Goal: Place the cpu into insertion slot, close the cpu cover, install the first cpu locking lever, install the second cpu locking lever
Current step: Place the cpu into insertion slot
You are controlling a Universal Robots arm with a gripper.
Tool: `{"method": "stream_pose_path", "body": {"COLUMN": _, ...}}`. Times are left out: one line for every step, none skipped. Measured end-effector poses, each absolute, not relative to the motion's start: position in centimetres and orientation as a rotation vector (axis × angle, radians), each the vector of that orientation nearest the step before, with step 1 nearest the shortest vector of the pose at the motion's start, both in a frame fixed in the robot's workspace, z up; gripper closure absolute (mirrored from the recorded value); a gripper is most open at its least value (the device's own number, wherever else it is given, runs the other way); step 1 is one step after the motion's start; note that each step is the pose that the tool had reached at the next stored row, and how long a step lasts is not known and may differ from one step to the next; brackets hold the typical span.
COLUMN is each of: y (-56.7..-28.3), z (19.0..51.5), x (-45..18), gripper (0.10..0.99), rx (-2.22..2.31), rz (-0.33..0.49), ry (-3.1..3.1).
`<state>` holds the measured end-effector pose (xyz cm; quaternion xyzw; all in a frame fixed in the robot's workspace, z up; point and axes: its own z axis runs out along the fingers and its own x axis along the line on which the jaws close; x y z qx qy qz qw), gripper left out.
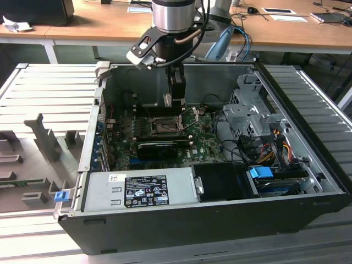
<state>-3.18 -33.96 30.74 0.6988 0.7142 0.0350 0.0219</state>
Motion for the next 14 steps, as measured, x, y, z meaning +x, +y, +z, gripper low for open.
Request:
{"method": "stream_pose_path", "body": {"y": -33.96, "z": 30.72, "x": -3.18, "gripper": 0.557, "rx": 2.165, "rz": 0.108, "ry": 2.213}}
{"method": "stream_pose_path", "body": {"y": -33.96, "z": 30.64, "x": -3.18, "gripper": 0.557, "rx": 2.165, "rz": 0.109, "ry": 2.213}}
{"method": "stream_pose_path", "body": {"y": -33.96, "z": 30.56, "x": -3.18, "gripper": 0.557, "rx": 2.165, "rz": 0.109, "ry": 2.213}}
{"method": "stream_pose_path", "body": {"y": -33.96, "z": 30.46, "x": -3.18, "gripper": 0.557, "rx": 2.165, "rz": 0.109, "ry": 2.213}}
{"method": "stream_pose_path", "body": {"y": -33.96, "z": 30.39, "x": -3.18, "gripper": 0.557, "rx": 2.165, "rz": 0.109, "ry": 2.213}}
{"method": "stream_pose_path", "body": {"y": -33.96, "z": 30.34, "x": -3.18, "gripper": 0.557, "rx": 2.165, "rz": 0.109, "ry": 2.213}}
{"method": "stream_pose_path", "body": {"y": -33.96, "z": 30.27, "x": -3.18, "gripper": 0.557, "rx": 2.165, "rz": 0.108, "ry": 2.213}}
{"method": "stream_pose_path", "body": {"y": -33.96, "z": 30.25, "x": -3.18, "gripper": 0.557, "rx": 2.165, "rz": 0.108, "ry": 2.213}}
{"method": "stream_pose_path", "body": {"y": -33.96, "z": 30.19, "x": -3.18, "gripper": 0.557, "rx": 2.165, "rz": 0.108, "ry": 2.213}}
{"method": "stream_pose_path", "body": {"y": -33.96, "z": 30.15, "x": -3.18, "gripper": 0.557, "rx": 2.165, "rz": 0.108, "ry": 2.213}}
{"method": "stream_pose_path", "body": {"y": -33.96, "z": 30.12, "x": -3.18, "gripper": 0.557, "rx": 2.165, "rz": 0.108, "ry": 2.213}}
{"method": "stream_pose_path", "body": {"y": -33.96, "z": 30.09, "x": -3.18, "gripper": 0.557, "rx": 2.165, "rz": 0.108, "ry": 2.213}}
{"method": "stream_pose_path", "body": {"y": -33.96, "z": 30.05, "x": -3.18, "gripper": 0.557, "rx": 2.165, "rz": 0.108, "ry": 2.213}}
{"method": "stream_pose_path", "body": {"y": -33.96, "z": 30.02, "x": -3.18, "gripper": 0.557, "rx": 2.165, "rz": 0.108, "ry": 2.213}}
